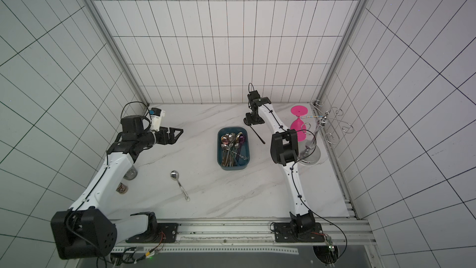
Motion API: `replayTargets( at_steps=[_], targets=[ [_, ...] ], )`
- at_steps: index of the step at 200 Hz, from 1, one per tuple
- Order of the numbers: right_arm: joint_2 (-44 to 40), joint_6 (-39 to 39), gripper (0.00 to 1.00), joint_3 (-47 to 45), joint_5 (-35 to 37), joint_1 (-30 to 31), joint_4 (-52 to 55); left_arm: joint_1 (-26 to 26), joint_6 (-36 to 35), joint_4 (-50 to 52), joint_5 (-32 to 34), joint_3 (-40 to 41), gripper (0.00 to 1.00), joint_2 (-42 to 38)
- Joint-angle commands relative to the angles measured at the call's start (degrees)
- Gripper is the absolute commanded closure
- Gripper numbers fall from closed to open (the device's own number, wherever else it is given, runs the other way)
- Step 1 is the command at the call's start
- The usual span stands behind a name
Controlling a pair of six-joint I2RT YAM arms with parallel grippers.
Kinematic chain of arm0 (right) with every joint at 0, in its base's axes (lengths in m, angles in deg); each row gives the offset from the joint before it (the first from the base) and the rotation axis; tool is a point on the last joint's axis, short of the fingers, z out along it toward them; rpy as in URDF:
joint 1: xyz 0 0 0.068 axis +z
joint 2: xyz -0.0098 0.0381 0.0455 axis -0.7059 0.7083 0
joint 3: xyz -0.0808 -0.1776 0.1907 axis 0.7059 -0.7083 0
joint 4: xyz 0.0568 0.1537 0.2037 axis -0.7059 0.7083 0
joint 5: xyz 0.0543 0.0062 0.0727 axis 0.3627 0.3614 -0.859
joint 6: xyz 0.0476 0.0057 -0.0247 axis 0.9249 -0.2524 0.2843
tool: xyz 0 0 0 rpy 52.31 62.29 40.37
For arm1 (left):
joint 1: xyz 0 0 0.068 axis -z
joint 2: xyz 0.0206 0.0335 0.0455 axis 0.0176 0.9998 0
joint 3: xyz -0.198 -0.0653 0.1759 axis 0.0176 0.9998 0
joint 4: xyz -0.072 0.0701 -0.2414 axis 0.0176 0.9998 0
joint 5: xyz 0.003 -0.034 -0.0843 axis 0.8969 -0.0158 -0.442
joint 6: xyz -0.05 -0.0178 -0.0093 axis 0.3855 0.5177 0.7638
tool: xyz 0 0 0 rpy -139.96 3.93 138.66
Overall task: Put the spoon into the storage box
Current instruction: Pick up the spoon from the center of the board.
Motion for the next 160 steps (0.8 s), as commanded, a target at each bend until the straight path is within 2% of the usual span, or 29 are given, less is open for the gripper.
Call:
replayTargets(
  at_steps=[1,62,127,160],
  targets=[
    [2.8,-0.8,0.46,2.0,1.8,-0.4,1.7,-0.3,-0.1,-1.9,0.1,0.7,0.01,0.0],
    [5.4,-2.2,0.52,0.8,2.9,1.1,2.1,-0.2,0.0,-1.6,0.0,0.2,0.01,0.4],
    [6.2,-3.2,0.87,-1.2,2.3,1.5,2.6,0.1,0.1,-1.4,0.0,-0.2,0.01,0.5],
    [4.4,-3.8,0.93,-3.0,3.1,1.4,2.7,0.1,0.1,-0.7,0.1,-0.8,0.01,0.5]
  ],
)
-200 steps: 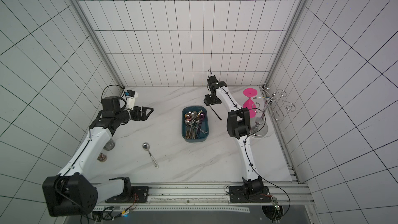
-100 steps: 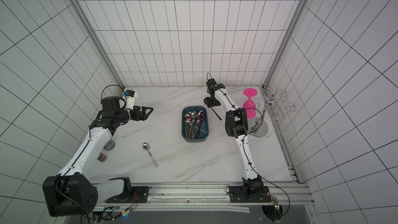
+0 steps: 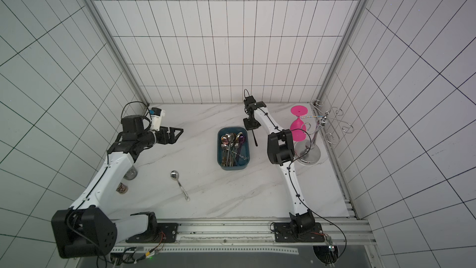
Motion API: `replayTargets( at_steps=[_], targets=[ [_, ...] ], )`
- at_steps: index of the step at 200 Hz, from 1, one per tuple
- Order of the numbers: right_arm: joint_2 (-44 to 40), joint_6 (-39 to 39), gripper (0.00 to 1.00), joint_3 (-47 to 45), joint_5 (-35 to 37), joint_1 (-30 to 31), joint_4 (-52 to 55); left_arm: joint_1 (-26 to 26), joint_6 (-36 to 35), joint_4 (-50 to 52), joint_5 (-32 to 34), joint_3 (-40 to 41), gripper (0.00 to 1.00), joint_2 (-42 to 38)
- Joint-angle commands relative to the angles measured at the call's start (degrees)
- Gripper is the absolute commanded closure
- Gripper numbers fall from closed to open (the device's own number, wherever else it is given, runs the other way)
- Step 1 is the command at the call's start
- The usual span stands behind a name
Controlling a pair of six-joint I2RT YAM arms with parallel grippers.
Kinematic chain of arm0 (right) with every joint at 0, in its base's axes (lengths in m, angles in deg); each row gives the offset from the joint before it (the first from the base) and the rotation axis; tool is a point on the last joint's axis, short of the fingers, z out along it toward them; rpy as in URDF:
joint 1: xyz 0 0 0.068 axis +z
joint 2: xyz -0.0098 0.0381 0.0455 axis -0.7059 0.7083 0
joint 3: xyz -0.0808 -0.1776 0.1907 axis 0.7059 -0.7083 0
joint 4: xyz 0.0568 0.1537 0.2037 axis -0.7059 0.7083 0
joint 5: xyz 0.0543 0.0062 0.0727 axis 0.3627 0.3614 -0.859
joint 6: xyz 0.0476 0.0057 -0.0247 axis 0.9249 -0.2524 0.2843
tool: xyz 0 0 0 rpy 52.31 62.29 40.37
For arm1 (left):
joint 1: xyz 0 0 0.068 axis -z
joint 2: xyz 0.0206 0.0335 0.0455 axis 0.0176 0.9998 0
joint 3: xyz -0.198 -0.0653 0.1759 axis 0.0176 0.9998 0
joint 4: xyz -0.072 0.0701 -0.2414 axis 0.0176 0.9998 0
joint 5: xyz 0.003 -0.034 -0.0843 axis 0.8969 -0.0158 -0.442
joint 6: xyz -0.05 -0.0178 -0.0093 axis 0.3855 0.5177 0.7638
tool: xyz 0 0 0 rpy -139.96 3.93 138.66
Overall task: Put the spoon into the storage box
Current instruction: Pick up the spoon from the center of the board.
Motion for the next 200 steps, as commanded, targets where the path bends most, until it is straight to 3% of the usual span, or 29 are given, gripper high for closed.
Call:
replayTargets(
  at_steps=[1,109,162,200],
  targets=[
    [0.4,-0.8,0.93,-2.9,1.3,-0.2,2.8,0.1,0.1,0.1,0.2,-0.9,0.01,0.1],
    [-14.6,2.5,0.94,-15.8,3.5,0.8,3.1,-0.2,0.0,-1.2,0.0,0.2,0.01,-1.1],
    [-25.7,9.1,0.94,-26.0,2.3,1.3,1.1,-0.7,-0.8,0.0,0.7,0.0,0.01,-1.6],
    [-32.5,13.6,0.95,-31.6,0.0,4.0,-0.4,-1.0,-5.4,4.6,5.2,-2.0,0.01,-1.7]
  ],
)
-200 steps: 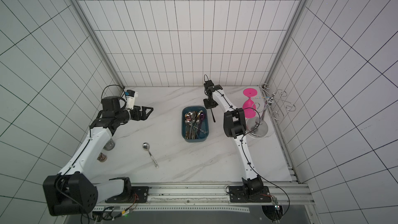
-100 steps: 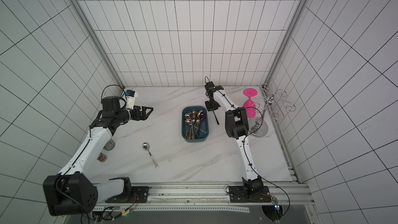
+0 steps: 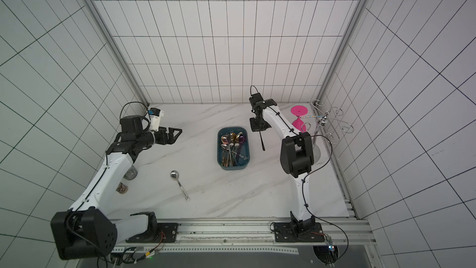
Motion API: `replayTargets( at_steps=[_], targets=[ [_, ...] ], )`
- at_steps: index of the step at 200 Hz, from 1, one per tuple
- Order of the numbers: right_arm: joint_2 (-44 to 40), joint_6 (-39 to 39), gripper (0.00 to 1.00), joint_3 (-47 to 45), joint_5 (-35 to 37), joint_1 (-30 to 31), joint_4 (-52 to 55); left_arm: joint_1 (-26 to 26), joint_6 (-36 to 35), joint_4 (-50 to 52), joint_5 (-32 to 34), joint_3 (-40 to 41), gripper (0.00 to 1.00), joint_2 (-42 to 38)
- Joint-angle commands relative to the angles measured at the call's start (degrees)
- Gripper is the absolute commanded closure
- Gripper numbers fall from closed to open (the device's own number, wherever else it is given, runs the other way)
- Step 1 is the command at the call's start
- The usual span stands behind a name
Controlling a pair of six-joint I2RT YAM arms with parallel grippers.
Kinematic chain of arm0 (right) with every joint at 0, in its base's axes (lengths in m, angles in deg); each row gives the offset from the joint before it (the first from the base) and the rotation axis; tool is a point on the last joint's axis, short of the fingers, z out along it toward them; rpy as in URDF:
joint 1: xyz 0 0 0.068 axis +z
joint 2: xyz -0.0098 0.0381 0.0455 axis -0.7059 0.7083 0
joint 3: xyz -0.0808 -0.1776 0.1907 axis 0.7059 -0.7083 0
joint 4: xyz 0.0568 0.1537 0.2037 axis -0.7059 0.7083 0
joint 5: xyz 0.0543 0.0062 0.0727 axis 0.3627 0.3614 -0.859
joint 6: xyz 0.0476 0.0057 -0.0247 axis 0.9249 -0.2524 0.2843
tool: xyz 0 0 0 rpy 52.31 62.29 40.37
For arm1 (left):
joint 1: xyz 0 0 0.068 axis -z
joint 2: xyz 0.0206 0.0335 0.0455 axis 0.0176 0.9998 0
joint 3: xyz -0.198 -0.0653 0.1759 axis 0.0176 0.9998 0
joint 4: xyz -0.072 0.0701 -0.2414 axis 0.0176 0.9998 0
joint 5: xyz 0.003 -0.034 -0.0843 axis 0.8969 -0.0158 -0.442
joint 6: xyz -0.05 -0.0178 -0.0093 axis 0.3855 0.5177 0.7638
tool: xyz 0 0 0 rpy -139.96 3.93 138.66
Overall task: Put the spoon into the storage box
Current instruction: Pick up the spoon from the center of the board, then place the spoon in the storage box.
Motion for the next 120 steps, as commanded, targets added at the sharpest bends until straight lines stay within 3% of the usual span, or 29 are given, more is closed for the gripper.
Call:
replayTargets(
  at_steps=[1,54,120],
  targets=[
    [-3.8,4.6,0.95,-3.3,-2.0,2.6,-0.6,-0.4,-4.0,3.0,3.5,-2.0,0.01,-1.1],
    [-8.6,12.0,0.95,-7.1,-4.6,9.0,-3.6,0.2,-12.8,16.1,9.5,-6.7,0.01,-0.2],
    [-8.0,17.6,0.94,-8.1,-6.1,12.7,-7.9,-1.3,-19.6,35.6,8.3,-13.8,0.03,6.9]
  ],
)
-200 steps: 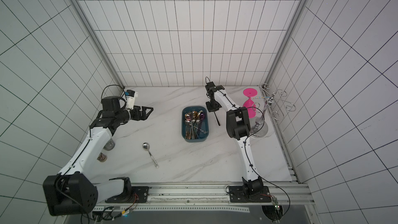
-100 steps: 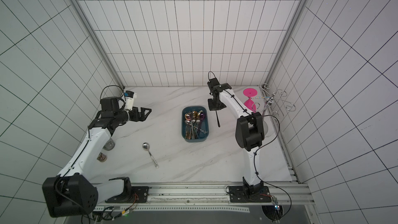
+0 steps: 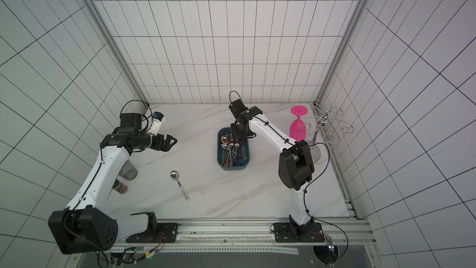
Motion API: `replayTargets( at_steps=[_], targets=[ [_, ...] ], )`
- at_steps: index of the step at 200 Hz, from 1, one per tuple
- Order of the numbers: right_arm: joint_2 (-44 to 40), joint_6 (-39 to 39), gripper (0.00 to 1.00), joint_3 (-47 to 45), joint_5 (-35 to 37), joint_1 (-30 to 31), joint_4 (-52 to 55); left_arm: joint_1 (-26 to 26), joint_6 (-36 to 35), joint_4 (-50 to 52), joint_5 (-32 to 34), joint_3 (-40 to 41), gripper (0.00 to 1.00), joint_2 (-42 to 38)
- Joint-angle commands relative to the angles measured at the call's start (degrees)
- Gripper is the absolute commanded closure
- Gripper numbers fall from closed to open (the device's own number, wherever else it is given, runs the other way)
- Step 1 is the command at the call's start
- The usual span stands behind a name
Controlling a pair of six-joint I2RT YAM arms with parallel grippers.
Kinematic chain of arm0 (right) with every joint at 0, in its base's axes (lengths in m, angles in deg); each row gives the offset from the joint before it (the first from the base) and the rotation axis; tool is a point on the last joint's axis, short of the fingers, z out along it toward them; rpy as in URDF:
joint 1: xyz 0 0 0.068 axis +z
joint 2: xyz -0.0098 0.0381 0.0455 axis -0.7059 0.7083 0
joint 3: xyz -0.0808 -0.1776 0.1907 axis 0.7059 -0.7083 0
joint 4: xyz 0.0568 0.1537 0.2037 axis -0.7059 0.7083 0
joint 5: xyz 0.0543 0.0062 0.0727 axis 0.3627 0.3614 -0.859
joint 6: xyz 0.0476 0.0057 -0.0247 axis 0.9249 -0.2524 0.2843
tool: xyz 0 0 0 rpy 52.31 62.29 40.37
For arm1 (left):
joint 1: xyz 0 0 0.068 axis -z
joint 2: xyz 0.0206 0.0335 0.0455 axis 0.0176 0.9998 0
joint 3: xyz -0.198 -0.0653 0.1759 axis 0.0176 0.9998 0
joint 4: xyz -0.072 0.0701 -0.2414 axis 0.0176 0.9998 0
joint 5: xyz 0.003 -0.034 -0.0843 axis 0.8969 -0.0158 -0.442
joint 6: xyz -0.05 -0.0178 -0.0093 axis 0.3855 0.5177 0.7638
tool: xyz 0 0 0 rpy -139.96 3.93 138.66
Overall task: Put the spoon into the storage box
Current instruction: Place the spoon in the storage box.
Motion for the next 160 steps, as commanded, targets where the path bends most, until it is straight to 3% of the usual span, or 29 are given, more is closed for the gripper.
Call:
replayTargets(
  at_steps=[1,47,69,160],
  targets=[
    [-0.8,3.8,0.94,-1.9,-0.7,0.3,-2.6,-1.1,-3.9,9.8,0.1,-3.6,0.03,3.6],
    [0.2,5.7,0.83,-2.5,-2.5,1.8,-3.7,-4.6,-5.4,20.5,-1.5,-9.1,0.07,13.3],
    [-0.1,5.3,0.75,-2.3,-1.5,2.0,-3.5,-5.0,-7.4,19.9,-1.4,-7.2,0.07,13.7],
    [-7.9,0.4,0.65,-6.1,0.9,-1.2,-3.1,-5.7,-16.1,14.6,2.2,1.6,0.09,16.4]
  ],
)
